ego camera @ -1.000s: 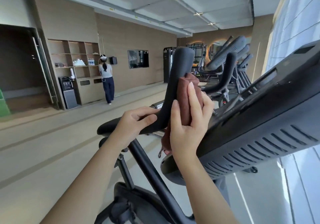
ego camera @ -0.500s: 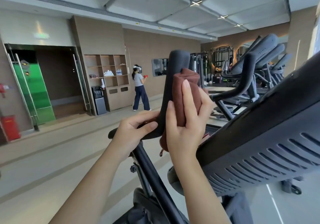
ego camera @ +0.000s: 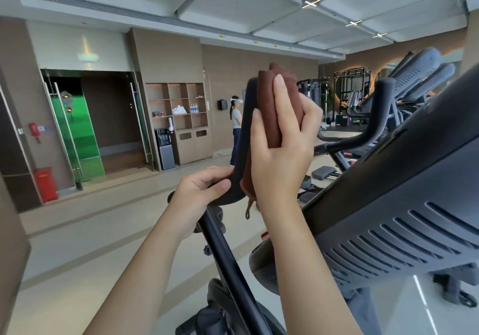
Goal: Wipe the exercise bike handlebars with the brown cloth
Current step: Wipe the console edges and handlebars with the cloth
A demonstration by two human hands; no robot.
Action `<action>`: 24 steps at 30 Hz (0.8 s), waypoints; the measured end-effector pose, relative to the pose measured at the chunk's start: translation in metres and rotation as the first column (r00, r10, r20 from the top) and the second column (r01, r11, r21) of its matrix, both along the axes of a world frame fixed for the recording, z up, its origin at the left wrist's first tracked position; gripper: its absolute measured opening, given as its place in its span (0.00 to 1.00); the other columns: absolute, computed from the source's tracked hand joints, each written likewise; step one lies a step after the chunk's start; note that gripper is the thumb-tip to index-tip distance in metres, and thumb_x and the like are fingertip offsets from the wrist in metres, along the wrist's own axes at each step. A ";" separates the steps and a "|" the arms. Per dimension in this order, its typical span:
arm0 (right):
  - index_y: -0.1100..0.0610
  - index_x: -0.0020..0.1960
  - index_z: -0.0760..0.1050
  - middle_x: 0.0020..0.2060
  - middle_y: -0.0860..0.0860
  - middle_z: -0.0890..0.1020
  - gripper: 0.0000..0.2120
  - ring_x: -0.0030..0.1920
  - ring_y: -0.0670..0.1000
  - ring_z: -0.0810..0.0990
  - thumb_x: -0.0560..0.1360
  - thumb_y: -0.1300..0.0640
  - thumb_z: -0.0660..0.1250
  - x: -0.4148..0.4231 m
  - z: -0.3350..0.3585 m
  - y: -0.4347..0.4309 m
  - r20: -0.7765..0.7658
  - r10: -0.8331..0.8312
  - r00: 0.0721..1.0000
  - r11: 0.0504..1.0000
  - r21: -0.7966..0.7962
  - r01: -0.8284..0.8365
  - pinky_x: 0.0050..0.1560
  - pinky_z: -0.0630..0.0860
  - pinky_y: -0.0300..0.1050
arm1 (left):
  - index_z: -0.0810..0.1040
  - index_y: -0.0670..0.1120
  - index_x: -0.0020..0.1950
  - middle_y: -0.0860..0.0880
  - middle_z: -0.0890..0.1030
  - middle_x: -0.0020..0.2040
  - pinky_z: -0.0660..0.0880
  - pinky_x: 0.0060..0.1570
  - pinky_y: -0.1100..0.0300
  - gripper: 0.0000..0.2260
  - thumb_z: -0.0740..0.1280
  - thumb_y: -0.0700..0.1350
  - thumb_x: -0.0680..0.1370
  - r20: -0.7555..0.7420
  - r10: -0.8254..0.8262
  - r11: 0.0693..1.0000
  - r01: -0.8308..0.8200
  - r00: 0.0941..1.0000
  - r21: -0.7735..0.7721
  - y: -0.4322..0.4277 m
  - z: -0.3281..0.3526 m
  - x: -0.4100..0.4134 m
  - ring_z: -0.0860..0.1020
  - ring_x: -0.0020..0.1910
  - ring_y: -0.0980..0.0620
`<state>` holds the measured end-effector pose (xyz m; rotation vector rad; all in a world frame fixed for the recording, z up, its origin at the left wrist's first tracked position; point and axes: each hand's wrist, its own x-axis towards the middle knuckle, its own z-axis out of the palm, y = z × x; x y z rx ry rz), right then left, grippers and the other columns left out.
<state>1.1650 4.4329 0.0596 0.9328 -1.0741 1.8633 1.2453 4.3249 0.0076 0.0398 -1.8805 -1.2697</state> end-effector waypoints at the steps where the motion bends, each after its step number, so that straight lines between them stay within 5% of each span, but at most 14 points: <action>1: 0.52 0.66 0.68 0.56 0.52 0.69 0.22 0.57 0.45 0.70 0.73 0.61 0.66 -0.001 -0.008 -0.003 -0.002 0.007 1.000 1.000 0.006 -0.007 0.57 0.66 0.28 | 0.84 0.58 0.45 0.59 0.84 0.47 0.73 0.47 0.72 0.14 0.66 0.39 0.71 0.003 0.008 1.000 -0.008 1.000 0.002 -0.001 0.000 0.001 0.80 0.50 0.61; 4: 0.49 0.67 0.64 0.58 0.53 0.69 0.24 0.60 0.49 0.70 0.74 0.58 0.65 0.003 -0.039 -0.011 0.074 0.060 0.995 0.998 0.017 -0.062 0.58 0.64 0.26 | 0.83 0.52 0.49 0.53 0.84 0.49 0.78 0.44 0.64 0.11 0.66 0.41 0.71 0.022 -0.009 0.999 0.008 1.000 0.050 0.003 0.000 0.001 0.81 0.49 0.52; 12: 0.47 0.65 0.64 0.56 0.54 0.70 0.23 0.57 0.48 0.72 0.74 0.58 0.66 0.010 -0.039 -0.005 0.127 0.145 0.981 0.989 -0.018 -0.144 0.56 0.66 0.25 | 0.84 0.56 0.44 0.58 0.85 0.42 0.75 0.40 0.70 0.11 0.66 0.42 0.70 0.010 0.010 0.997 -0.010 1.000 0.070 0.008 0.001 0.003 0.82 0.42 0.60; 14: 0.48 0.65 0.67 0.56 0.52 0.70 0.22 0.57 0.49 0.72 0.74 0.58 0.66 0.006 -0.018 -0.005 0.101 0.100 0.990 0.994 -0.044 -0.096 0.56 0.69 0.30 | 0.84 0.55 0.45 0.56 0.85 0.40 0.76 0.34 0.68 0.08 0.68 0.47 0.69 0.011 0.002 0.996 -0.003 1.000 0.088 0.008 0.000 0.003 0.82 0.36 0.58; 17: 0.53 0.65 0.70 0.56 0.56 0.72 0.21 0.59 0.54 0.73 0.73 0.60 0.66 0.010 -0.011 -0.012 0.114 0.052 0.992 0.996 -0.072 -0.044 0.56 0.75 0.50 | 0.84 0.51 0.46 0.52 0.85 0.39 0.77 0.27 0.64 0.10 0.71 0.51 0.66 0.006 0.003 0.994 -0.003 1.000 0.110 0.003 -0.002 0.002 0.82 0.33 0.54; 19: 0.56 0.64 0.71 0.56 0.59 0.73 0.20 0.61 0.55 0.71 0.73 0.61 0.67 0.011 -0.023 -0.017 0.075 0.007 0.997 0.997 -0.079 -0.001 0.59 0.73 0.56 | 0.84 0.50 0.46 0.51 0.85 0.40 0.77 0.28 0.63 0.10 0.72 0.49 0.66 0.008 0.010 0.994 -0.011 1.000 0.108 0.000 0.000 0.004 0.82 0.34 0.53; 24: 0.61 0.62 0.69 0.54 0.60 0.71 0.18 0.61 0.51 0.70 0.74 0.63 0.65 0.004 -0.054 -0.036 0.060 0.017 0.998 0.981 -0.194 -0.005 0.62 0.71 0.51 | 0.84 0.55 0.42 0.57 0.85 0.39 0.76 0.39 0.70 0.09 0.69 0.44 0.66 0.021 0.016 0.999 -0.017 1.000 0.043 -0.005 0.004 0.004 0.82 0.40 0.60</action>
